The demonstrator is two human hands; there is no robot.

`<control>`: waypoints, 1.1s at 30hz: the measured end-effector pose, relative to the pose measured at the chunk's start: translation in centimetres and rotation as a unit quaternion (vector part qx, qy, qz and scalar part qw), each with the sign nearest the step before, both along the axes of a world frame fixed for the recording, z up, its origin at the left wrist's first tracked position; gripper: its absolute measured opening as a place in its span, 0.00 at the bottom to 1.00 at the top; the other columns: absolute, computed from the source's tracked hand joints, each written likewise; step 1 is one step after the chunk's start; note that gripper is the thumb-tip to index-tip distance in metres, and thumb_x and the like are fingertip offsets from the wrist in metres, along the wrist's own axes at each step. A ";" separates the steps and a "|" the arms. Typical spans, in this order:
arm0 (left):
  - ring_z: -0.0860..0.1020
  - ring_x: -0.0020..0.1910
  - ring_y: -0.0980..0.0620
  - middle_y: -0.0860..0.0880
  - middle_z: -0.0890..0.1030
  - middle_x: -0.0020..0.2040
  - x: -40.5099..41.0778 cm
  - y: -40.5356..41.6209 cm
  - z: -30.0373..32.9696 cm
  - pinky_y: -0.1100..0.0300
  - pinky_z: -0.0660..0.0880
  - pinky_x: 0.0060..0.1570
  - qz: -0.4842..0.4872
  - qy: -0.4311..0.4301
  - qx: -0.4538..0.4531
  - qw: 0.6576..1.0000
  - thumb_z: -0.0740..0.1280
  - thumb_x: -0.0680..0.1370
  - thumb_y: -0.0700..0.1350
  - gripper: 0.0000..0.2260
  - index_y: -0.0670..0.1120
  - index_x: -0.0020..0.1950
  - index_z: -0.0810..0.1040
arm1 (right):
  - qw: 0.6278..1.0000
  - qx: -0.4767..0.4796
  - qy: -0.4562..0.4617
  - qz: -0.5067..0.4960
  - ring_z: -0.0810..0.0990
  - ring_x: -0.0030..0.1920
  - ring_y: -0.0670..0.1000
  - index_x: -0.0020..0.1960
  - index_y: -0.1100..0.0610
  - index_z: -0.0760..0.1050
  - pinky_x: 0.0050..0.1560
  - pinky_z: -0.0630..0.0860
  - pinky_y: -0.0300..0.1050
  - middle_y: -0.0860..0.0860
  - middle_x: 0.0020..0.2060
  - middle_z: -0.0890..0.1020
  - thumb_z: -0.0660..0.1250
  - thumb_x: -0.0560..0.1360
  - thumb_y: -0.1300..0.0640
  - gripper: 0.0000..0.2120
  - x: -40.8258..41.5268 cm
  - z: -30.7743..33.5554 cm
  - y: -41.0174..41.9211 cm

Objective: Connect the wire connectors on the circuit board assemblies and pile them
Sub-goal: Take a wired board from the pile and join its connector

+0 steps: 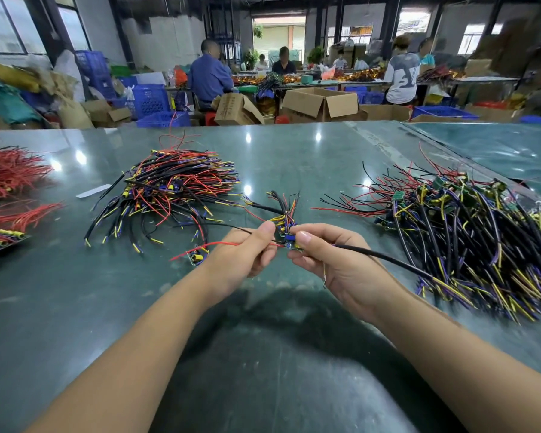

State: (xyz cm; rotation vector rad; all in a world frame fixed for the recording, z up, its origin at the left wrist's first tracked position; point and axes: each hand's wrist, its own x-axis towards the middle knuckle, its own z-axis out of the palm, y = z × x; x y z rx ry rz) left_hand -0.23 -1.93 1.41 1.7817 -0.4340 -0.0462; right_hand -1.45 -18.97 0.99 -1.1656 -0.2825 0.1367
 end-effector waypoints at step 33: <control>0.55 0.22 0.55 0.53 0.58 0.21 1.2 2.3 0.9 0.64 0.51 0.23 0.117 0.015 -0.209 0.971 0.55 0.77 0.65 0.28 0.48 0.24 0.66 | 0.998 0.020 0.046 -0.049 0.82 0.32 0.47 0.44 0.63 0.80 0.37 0.79 0.36 0.53 0.34 0.83 0.69 0.66 0.61 0.08 0.5 0.8 -2.9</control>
